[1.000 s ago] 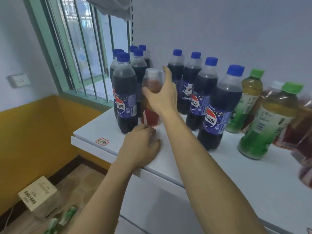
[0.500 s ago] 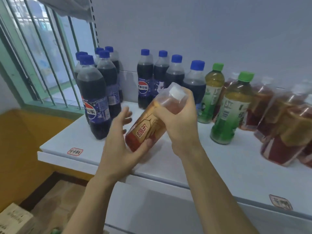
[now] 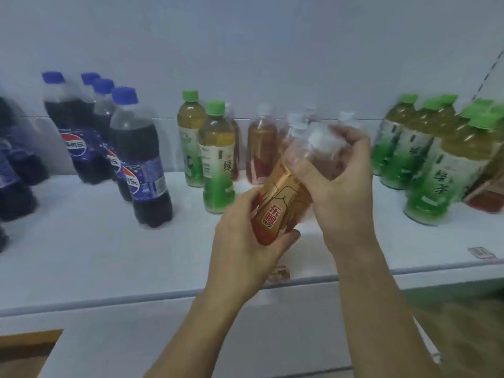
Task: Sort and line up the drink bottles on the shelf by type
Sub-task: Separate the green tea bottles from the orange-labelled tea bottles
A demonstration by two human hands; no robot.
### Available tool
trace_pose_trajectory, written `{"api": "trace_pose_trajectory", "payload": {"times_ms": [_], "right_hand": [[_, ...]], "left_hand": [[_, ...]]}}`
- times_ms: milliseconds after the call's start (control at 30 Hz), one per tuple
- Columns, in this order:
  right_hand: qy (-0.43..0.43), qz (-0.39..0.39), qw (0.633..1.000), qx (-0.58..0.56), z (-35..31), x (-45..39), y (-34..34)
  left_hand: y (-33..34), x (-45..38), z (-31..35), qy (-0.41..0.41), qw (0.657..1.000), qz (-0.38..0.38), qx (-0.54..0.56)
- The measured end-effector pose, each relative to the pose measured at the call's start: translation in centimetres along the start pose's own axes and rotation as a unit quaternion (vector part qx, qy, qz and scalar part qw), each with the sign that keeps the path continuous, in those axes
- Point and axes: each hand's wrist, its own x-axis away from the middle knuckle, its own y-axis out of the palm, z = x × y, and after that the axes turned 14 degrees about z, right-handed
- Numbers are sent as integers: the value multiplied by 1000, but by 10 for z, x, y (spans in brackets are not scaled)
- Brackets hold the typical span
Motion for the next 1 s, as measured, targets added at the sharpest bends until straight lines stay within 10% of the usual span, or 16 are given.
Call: {"api": "trace_pose_trajectory", "payload": {"times_ms": [333, 700, 900, 1000], "right_hand": [[-72, 1, 984, 162, 23, -65, -81], [-183, 32, 965, 185, 29, -62, -83], [-300, 81, 945, 105, 12, -34, -46], [-261, 35, 960, 99, 18, -18, -10]], "left_hand": [[118, 16, 36, -33, 995, 18, -94], [89, 0, 37, -57, 989, -37, -134], [22, -50, 2, -60, 961, 223, -151], [21, -79, -22, -127, 970, 187, -88]]}}
